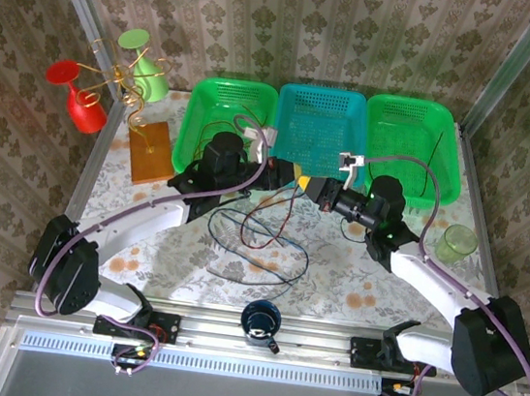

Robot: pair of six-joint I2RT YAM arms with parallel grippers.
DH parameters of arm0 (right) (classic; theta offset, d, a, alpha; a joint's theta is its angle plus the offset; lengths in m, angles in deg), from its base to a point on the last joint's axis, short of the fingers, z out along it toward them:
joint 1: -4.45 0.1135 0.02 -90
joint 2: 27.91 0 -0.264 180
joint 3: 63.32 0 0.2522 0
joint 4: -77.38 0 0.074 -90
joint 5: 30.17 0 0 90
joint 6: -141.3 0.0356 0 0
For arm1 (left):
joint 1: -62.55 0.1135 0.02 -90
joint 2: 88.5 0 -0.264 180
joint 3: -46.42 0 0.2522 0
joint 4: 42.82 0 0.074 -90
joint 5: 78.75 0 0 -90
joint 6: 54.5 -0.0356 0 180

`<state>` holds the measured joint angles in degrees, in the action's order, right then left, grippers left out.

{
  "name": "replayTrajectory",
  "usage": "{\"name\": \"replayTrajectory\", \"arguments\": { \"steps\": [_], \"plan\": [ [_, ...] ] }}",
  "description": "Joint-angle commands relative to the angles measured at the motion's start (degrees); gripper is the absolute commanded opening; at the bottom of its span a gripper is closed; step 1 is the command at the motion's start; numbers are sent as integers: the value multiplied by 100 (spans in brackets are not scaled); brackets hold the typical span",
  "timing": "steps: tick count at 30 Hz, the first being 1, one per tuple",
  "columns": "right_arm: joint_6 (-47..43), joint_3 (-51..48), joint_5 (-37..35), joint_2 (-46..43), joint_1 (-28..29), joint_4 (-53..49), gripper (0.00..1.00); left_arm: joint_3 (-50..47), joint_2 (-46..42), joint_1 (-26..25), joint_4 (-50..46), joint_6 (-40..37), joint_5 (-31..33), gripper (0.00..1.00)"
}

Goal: Untangle the cables

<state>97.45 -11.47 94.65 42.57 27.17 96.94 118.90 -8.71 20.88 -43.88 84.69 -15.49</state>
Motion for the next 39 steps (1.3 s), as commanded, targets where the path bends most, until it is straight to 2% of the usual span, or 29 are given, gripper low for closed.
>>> {"name": "replayTrajectory", "arguments": {
  "steps": [1, 5, 7, 9, 13, 15, 20, 29, 39],
  "plan": [
    [95, 59, -246, -95, -143, -32, 0, -68, -373, 169, -170, -213, 117, 0],
    [106, -99, -757, -521, -333, -339, 0, -5, -880, 361, -802, -678, 531, 0],
    [3, 15, -1115, -832, -350, -929, 0, 86, -1151, 373, -1134, -1141, 861, 0],
    [-227, 239, -1513, -1129, -353, -1596, 0, 105, -1469, 242, -1287, -1818, 1353, 0],
    [-861, 732, -2434, -1703, -352, -2684, 0, 31, -2094, -428, -1280, -3510, 2766, 0],
    [-1229, 1030, -2905, -1904, -342, -3161, 0, 140, -2240, -569, -1472, -3987, 3294, 0],
    [-2254, 1793, -3703, -2074, -344, -3972, 0, 723, -2216, -596, -2273, -4875, 4069, 0],
    [-3839, 3053, -4716, -1927, -362, -4872, 0, 1168, -2140, -597, -2403, -5673, 5816, 0],
    [-4601, 3140, -5770, -2204, -499, -4982, 0, 697, -2580, -547, -1878, -6004, 6682, 0]
  ]
}}
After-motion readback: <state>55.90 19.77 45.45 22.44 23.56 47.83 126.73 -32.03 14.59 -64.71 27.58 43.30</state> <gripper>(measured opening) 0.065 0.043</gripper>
